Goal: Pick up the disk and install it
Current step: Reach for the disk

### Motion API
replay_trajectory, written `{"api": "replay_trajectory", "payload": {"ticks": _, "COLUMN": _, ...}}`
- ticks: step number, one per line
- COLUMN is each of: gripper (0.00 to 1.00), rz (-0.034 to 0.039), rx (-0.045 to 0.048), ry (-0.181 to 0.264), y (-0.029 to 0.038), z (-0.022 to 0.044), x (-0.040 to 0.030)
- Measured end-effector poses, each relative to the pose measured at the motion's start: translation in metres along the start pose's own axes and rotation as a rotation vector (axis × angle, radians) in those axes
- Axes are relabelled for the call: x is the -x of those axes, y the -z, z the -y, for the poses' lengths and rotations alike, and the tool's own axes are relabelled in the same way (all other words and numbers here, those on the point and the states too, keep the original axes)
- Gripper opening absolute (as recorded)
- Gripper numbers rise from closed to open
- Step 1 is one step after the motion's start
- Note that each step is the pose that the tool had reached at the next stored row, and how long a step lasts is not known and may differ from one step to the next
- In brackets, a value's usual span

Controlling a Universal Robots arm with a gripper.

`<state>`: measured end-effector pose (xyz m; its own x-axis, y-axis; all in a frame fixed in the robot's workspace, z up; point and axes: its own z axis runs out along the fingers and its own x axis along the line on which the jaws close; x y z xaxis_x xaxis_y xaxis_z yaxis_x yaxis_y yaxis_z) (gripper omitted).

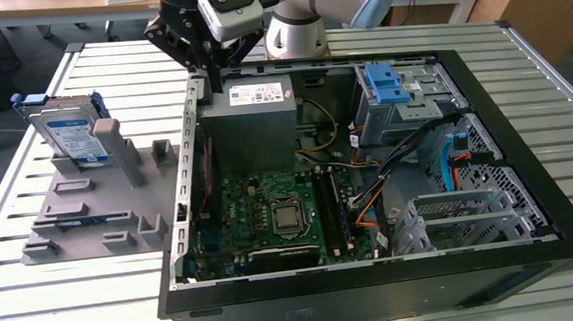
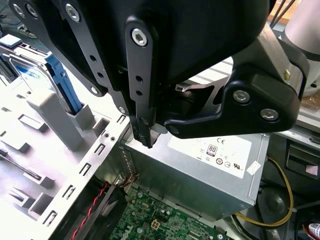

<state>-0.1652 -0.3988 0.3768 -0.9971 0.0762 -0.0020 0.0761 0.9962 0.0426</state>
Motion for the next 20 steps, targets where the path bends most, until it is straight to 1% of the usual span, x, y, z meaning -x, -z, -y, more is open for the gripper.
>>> {"api": "replay_trajectory", "payload": {"ticks": 4, "gripper": 0.11, "rz": -0.0005, "rx": 0.0001, "ry": 0.000, "y": -0.0004, "z": 0.0001, "x": -0.0009}}
{"api": "replay_trajectory", "payload": {"ticks": 13, "gripper": 0.11, "rz": -0.0010, "rx": 0.0000, "ry": 0.000, "y": -0.0012, "z": 0.0005, "x": -0.0056}}
{"api": "replay_trajectory", "payload": {"ticks": 20, "gripper": 0.11, "rz": -0.0014, "rx": -0.0001, "ry": 0.000, "y": -0.0018, "z": 0.0007, "x": -0.0081}}
